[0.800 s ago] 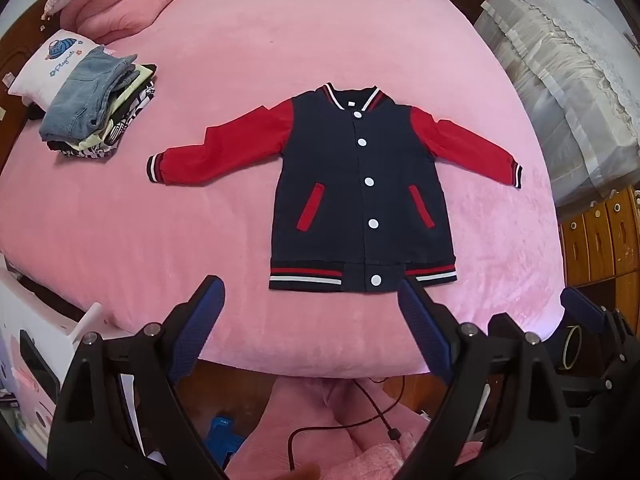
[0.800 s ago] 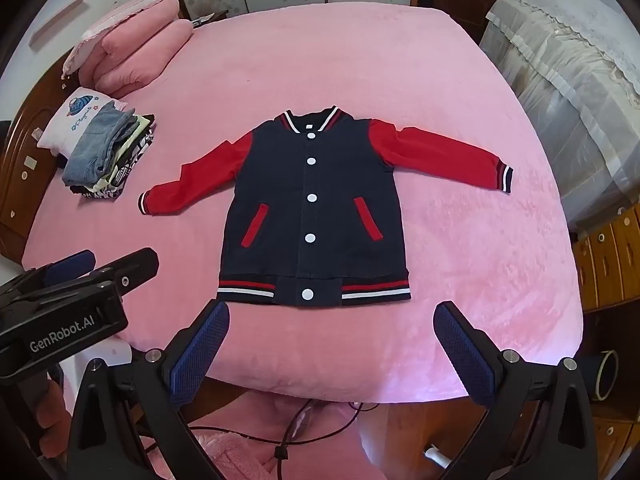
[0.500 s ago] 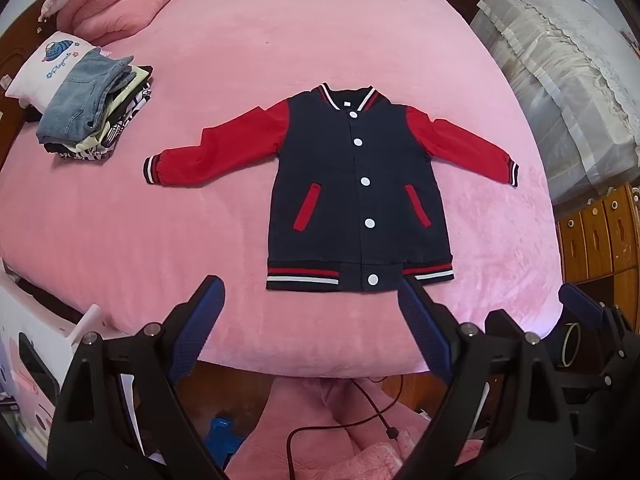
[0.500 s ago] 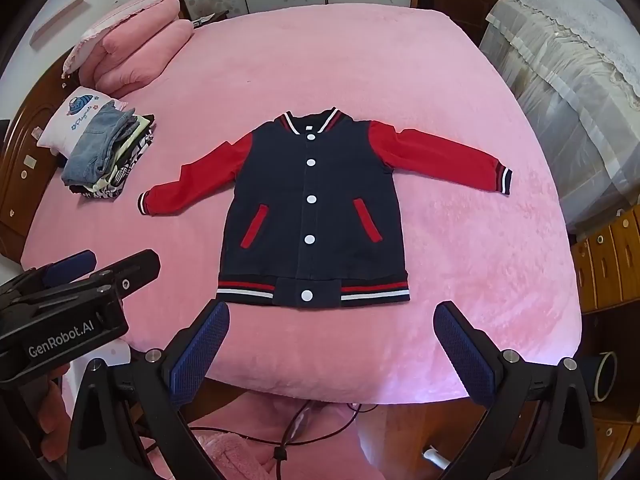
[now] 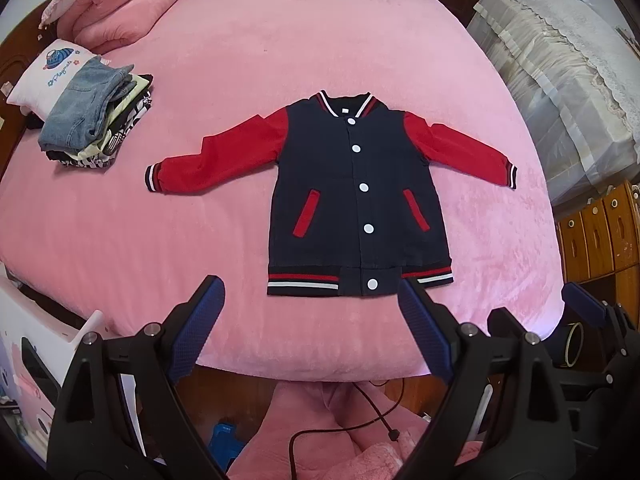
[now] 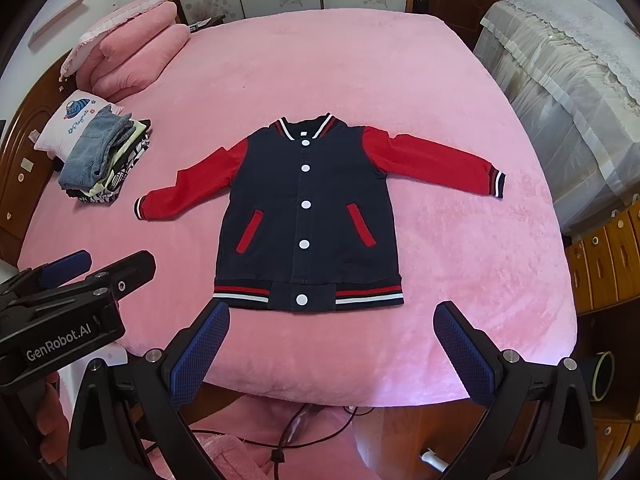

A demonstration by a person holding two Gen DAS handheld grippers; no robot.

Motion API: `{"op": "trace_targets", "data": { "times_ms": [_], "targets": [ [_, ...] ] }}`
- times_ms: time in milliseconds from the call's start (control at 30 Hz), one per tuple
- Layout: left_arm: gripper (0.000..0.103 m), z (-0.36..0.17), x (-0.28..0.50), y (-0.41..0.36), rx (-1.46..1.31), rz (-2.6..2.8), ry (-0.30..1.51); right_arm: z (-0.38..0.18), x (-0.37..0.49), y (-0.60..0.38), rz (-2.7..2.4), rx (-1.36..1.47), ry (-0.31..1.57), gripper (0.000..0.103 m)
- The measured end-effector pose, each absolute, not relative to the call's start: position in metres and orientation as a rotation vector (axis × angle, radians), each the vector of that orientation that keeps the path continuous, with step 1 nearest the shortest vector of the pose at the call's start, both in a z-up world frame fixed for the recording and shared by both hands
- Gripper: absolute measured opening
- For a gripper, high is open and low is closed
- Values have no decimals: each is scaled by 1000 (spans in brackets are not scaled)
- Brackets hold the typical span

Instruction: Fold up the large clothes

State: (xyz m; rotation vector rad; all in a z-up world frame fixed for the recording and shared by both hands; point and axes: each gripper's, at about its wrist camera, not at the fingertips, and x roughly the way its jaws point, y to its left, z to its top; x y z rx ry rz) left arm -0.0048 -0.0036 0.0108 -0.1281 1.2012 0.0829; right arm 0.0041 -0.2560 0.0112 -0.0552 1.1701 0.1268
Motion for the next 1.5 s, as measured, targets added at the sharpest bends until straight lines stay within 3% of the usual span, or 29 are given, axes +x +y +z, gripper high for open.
{"op": "trace_targets", "data": {
  "times_ms": [1500],
  "targets": [
    [87, 15, -22, -27, -176, 162, 1144, 12, 16, -273, 230, -106, 1139, 103]
  ]
}}
